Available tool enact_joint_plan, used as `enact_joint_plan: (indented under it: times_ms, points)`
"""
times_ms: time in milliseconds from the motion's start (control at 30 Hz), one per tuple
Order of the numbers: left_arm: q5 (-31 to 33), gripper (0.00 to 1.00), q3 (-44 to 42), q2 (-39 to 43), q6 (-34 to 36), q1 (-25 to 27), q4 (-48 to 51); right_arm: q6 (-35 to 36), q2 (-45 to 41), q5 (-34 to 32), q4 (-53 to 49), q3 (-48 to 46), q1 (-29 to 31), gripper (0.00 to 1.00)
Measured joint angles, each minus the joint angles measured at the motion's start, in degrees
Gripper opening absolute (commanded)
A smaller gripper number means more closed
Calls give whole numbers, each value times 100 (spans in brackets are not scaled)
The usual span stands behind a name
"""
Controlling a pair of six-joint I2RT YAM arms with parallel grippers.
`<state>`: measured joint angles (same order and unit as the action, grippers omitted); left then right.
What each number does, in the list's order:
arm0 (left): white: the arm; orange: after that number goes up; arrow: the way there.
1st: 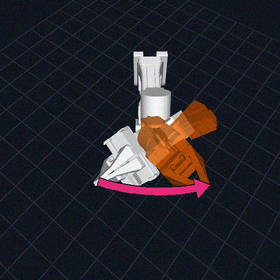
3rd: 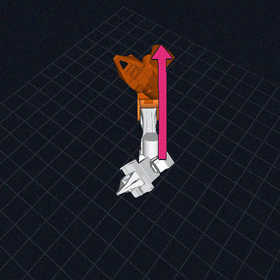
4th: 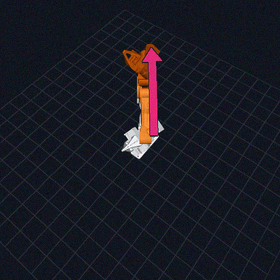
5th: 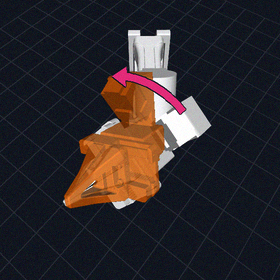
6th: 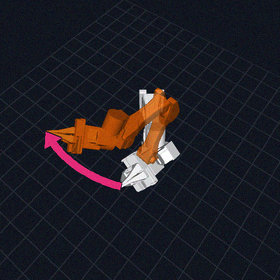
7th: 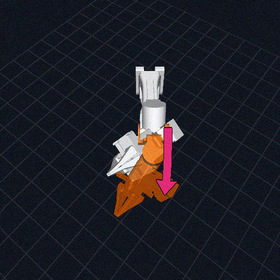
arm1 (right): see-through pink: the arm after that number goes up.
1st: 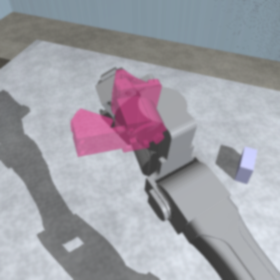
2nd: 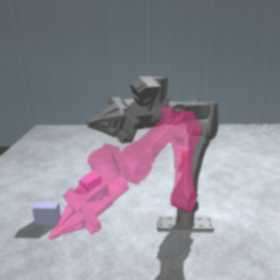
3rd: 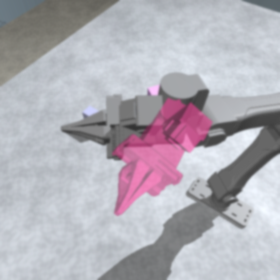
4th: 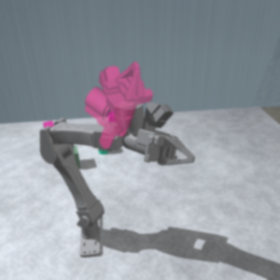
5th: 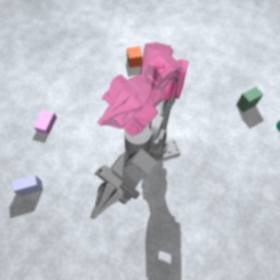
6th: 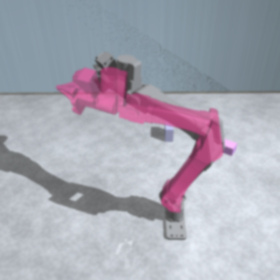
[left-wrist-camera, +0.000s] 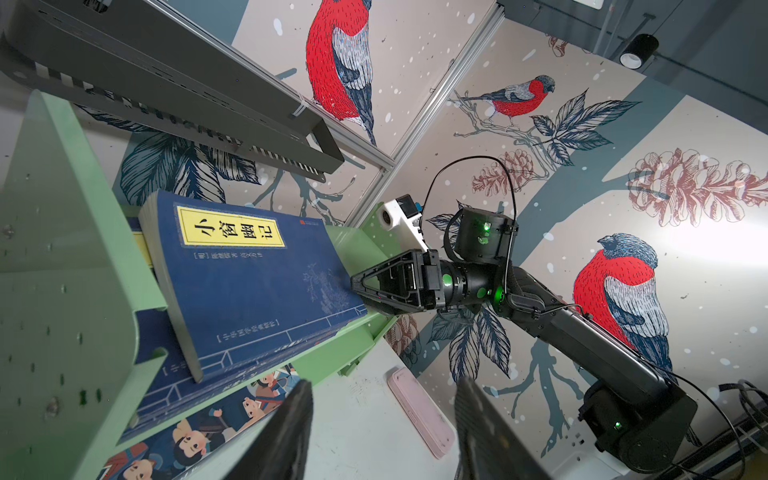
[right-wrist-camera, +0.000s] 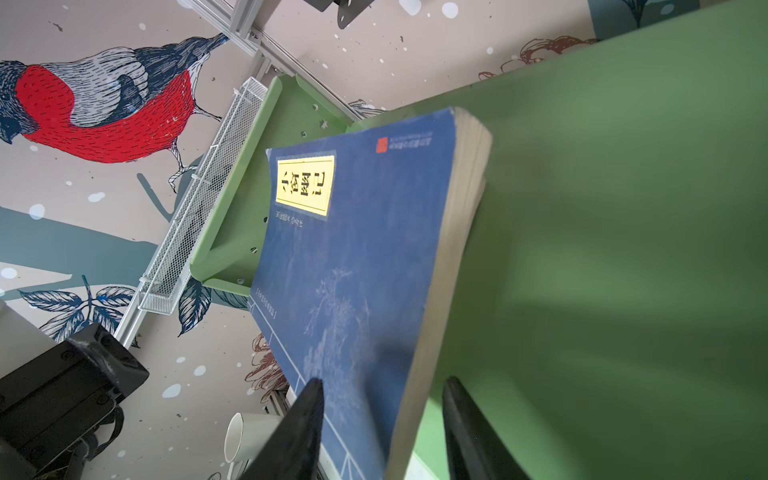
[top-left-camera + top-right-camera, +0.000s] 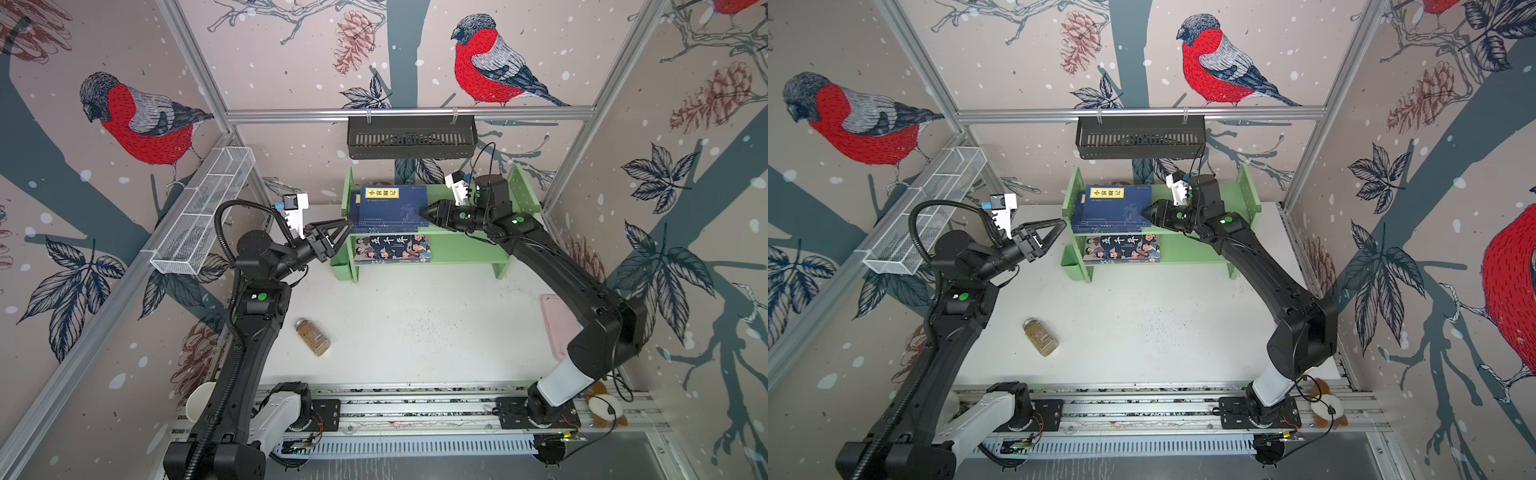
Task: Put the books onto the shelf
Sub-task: 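Release the book and push its spine edge with the right gripper to square it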
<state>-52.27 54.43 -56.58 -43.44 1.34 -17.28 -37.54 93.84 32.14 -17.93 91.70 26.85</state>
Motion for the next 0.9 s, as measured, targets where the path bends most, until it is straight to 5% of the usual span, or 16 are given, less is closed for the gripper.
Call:
enact_joint_plan:
  times_ms: [433, 900]
  points:
    - [0, 56, -42, 13, 22, 0, 0, 20, 96, 2, -2, 105, 7, 24]
    - [2, 56, -42, 20, 44, 0, 0, 55, 140, -81, -107, 291, 162, 23]
